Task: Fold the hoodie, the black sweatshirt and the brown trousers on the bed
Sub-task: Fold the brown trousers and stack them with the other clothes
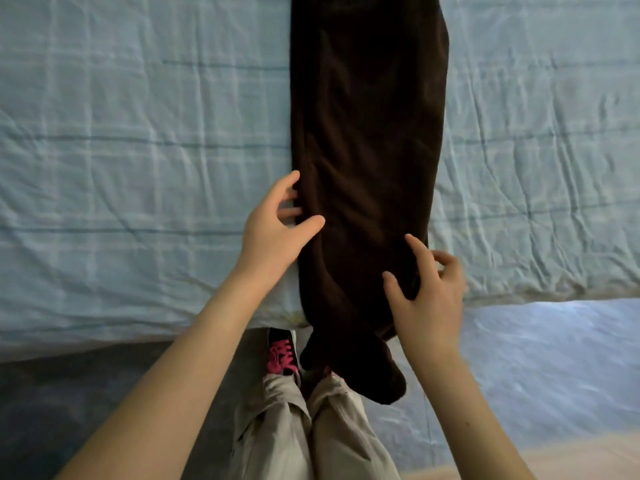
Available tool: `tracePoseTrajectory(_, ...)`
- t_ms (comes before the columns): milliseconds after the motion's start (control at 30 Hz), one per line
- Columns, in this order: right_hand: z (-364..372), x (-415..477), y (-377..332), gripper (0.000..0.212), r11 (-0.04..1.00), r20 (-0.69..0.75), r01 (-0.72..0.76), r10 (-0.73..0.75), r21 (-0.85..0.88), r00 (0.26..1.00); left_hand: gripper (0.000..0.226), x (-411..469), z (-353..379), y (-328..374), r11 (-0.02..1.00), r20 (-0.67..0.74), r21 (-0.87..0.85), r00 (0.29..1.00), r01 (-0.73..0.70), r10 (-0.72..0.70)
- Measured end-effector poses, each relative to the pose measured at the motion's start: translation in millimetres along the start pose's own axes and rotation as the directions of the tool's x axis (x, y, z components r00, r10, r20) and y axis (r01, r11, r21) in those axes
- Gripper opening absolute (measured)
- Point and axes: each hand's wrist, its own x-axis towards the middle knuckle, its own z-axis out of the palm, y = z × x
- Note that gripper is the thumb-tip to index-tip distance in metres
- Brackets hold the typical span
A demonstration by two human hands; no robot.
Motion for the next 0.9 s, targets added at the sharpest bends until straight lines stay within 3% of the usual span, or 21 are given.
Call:
tracePoseTrajectory(67,-2.1,-2.9,6.7,0.064,0.987,0.136,-0.059,0.039,0.148,0.99,0.08,-19.4,5.7,-1.1,0.999,0.012,0.042,1.0,0.004,-0.004)
tracePoseTrajectory(167,-3.9,-3.0,8.1,0.069,0.973,0.253,-0.01,-0.049,0.229,0.966,0.088,-40.2,13.2,-2.7,0.995,0.037,0.1,0.999,-0.005,0.001)
tracePoseTrajectory(267,-17.9,3.2,11.6,0.069,0.928,0.313,-0.09,-0.03,0.363,0.949,0.089,-47.1,4.7,1.2,0.987,0.093,-0.149,0.995,0.052,-0.038)
tracePoseTrajectory(333,-38.9,8.6,20.7,0.064,0.829,0.338,-0.179,-0.013,0.53,0.941,0.087,-50.4,-3.5,-0.9,0.93,0.158,-0.354,0.986,0.098,-0.043)
tracePoseTrajectory(400,-61.7,13.2,33.5,0.057,0.749,0.288,-0.179,-0.017,0.638,0.958,0.083,-56.7,-3.1,-6.0,0.919,0.192,-0.374,0.98,0.122,-0.052)
tracePoseTrajectory(467,-68.5,12.9,45.5,0.053,0.78,0.252,-0.167,0.013,0.603,0.968,0.078,-66.1,7.3,-11.4,0.965,0.148,-0.236,0.986,0.112,-0.078)
tracePoseTrajectory(567,-51.7,6.4,53.2,0.061,0.838,0.32,-0.223,0.061,0.498,0.945,0.07,-74.1,24.4,-16.4,0.985,0.028,-0.128,0.993,0.116,-0.114)
tracePoseTrajectory(667,-41.4,3.1,55.9,0.07,0.908,0.312,-0.128,-0.004,0.4,0.95,0.069,-80.8,27.9,-16.7,0.997,-0.031,-0.063,0.998,0.05,-0.052)
tracePoseTrajectory(800,-47.2,-0.9,61.8,0.073,0.903,0.298,-0.068,-0.068,0.424,0.952,0.061,-90.6,23.3,-12.8,1.0,-0.118,0.017,0.993,-0.006,0.008)
tracePoseTrajectory(900,-47.5,-2.1,59.9,0.067,0.964,0.306,0.005,-0.089,0.266,0.948,0.058,-90.7,27.0,-4.8,0.958,-0.18,0.286,0.983,0.022,0.031)
